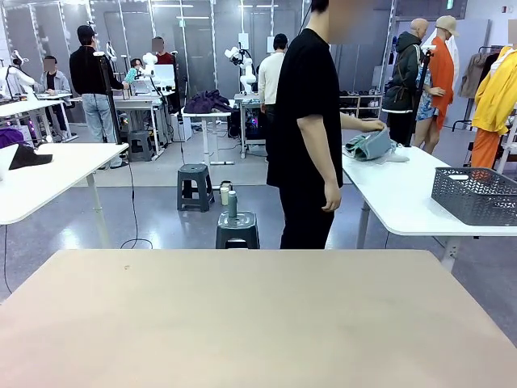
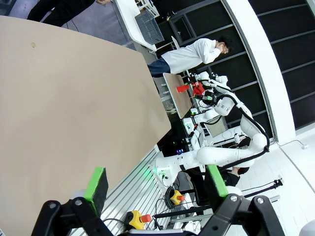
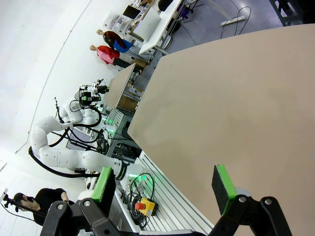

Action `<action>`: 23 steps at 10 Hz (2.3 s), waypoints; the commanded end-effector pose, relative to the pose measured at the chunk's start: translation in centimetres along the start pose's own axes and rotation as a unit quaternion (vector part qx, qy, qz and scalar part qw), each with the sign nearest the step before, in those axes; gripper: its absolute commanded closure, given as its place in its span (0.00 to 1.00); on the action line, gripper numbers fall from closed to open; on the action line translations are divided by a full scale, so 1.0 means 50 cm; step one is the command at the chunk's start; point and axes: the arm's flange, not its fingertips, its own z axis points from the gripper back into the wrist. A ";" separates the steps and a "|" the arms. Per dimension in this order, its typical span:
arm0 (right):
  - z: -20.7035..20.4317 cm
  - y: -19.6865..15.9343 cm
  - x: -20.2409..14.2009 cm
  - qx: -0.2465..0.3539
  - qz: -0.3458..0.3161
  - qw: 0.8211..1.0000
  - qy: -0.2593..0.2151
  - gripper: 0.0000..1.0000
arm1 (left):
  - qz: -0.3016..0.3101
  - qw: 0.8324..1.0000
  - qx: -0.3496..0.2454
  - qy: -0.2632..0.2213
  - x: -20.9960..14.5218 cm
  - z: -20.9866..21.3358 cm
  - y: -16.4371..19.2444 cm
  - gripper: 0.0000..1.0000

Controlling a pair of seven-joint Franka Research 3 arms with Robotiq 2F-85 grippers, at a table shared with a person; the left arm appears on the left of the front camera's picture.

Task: Fold the towels and place them in the basket.
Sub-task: When a person lays out a Towel with hook on the table, fold it in half twice.

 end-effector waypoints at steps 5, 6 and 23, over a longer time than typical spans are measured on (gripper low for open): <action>0.001 -0.002 0.004 0.006 0.010 1.000 -0.006 0.00 | -0.010 1.000 -0.006 0.005 -0.005 0.004 -0.001 0.00; 0.001 -0.002 0.004 0.006 0.010 1.000 -0.006 0.00 | -0.010 1.000 -0.006 0.005 -0.005 0.004 -0.001 0.00; 0.001 -0.002 0.004 0.006 0.010 1.000 -0.006 0.00 | -0.010 1.000 -0.006 0.005 -0.005 0.004 -0.001 0.00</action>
